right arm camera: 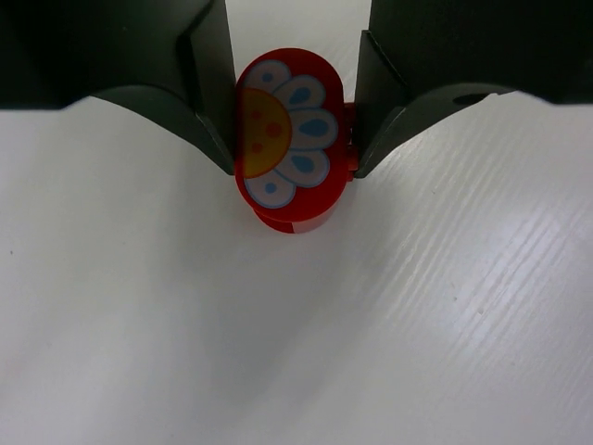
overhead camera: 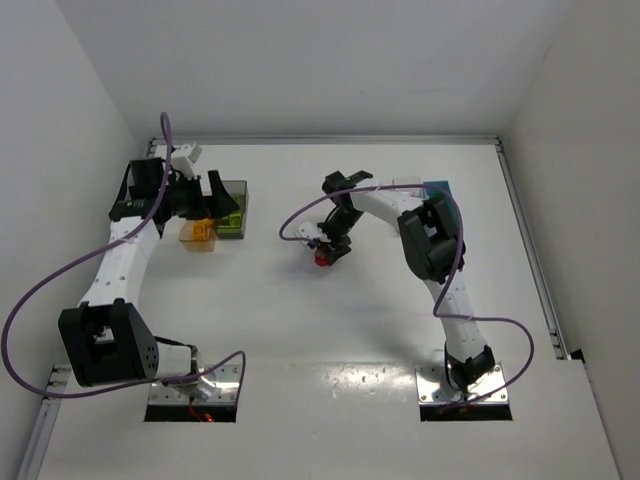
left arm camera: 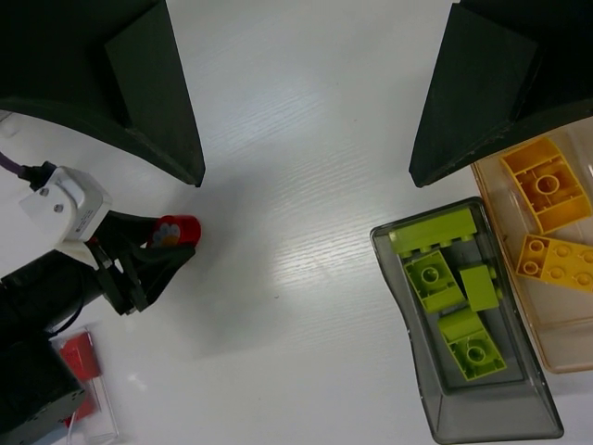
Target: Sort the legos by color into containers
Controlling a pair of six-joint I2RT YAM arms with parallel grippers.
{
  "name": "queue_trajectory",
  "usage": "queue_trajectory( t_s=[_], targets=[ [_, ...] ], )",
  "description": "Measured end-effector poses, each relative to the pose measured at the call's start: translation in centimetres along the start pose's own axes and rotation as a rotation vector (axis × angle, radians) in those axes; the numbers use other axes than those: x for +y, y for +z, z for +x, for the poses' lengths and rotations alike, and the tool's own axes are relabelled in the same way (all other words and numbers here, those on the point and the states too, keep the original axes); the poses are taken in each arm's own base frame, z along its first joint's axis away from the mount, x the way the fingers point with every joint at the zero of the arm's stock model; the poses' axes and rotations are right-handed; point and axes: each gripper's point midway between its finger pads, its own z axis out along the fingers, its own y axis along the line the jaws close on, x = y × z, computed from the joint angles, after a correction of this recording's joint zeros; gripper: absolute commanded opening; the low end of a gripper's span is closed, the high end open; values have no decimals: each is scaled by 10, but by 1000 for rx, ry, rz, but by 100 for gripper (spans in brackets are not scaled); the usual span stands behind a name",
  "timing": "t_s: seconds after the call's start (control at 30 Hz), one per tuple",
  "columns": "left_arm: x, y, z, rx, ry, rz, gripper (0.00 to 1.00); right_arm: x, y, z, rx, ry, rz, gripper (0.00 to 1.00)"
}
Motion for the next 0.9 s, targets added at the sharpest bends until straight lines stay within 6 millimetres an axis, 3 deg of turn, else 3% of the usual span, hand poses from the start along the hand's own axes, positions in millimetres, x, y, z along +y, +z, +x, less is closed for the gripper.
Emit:
queue_trajectory(
  t_s=[0.1,0.17,0.33,0.43,0.53,0.63,0.73,0.9],
  targets=[
    [-2,2,3,5,-5,15,100,1,-12,-2,-5,82,29,12],
    [-6,5,4,10,-11,29,98,0,-32,-9,-14,160,85,12],
    [-35,29,12,44,4,103,96,-21,-133,-20,-61,376,434,12],
    [-66,50,27,103,43,160,96,-25,-197,0,-73,513,647,12],
    [-91,70,36,156,78,207,96,-25,-236,40,-69,685,798,11],
    [-99,87,26,161,91,217,96,-14,-247,83,-59,873,869,11],
    [-100,99,8,135,94,208,96,-5,-243,119,-53,1028,898,11],
    [-99,108,-13,93,101,189,96,1,-228,148,-37,1163,905,11]
  ],
)
